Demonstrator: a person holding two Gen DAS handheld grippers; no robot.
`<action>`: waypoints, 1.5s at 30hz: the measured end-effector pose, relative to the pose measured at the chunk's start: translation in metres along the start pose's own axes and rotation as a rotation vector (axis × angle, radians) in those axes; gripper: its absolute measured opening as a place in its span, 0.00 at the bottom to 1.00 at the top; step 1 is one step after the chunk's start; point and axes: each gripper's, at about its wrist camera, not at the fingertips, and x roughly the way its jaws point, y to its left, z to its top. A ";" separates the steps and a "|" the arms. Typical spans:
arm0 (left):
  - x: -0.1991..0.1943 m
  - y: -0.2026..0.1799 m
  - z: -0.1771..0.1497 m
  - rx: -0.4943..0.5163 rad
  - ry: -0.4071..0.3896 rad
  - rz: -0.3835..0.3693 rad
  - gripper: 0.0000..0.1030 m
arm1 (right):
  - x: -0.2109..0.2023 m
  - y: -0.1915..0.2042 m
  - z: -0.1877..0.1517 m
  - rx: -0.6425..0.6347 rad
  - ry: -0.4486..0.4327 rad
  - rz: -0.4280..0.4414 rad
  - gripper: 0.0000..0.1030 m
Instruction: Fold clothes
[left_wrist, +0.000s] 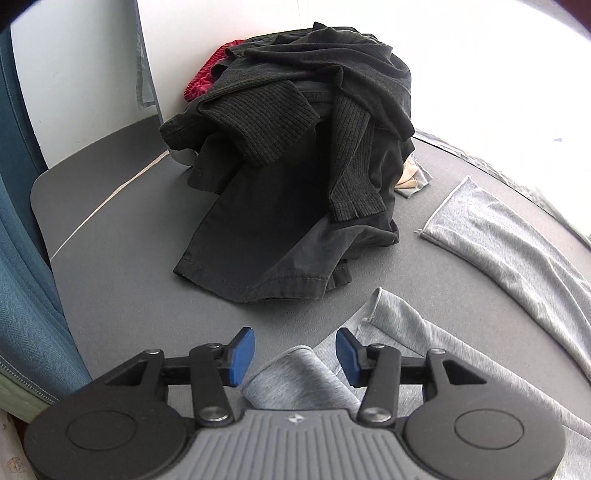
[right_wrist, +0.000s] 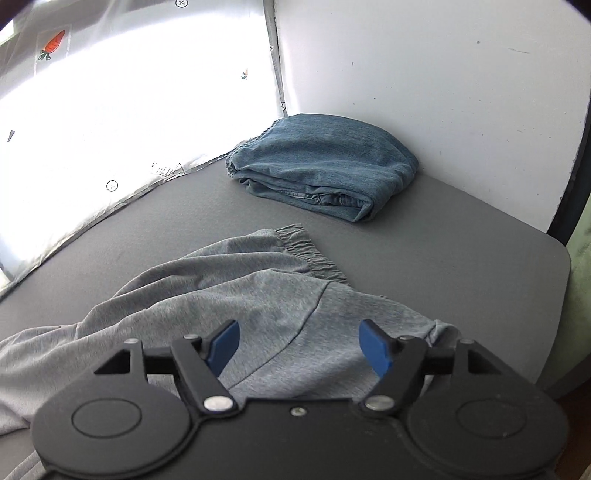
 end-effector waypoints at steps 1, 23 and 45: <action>0.002 -0.002 0.002 0.025 0.009 -0.040 0.48 | -0.001 0.013 -0.005 -0.024 0.001 0.018 0.71; 0.114 -0.053 0.042 0.364 0.167 -0.370 0.25 | 0.030 0.209 -0.120 -0.214 0.138 0.163 0.49; 0.169 -0.078 0.093 0.173 0.169 -0.361 0.02 | 0.004 0.214 -0.090 -0.213 0.058 0.134 0.51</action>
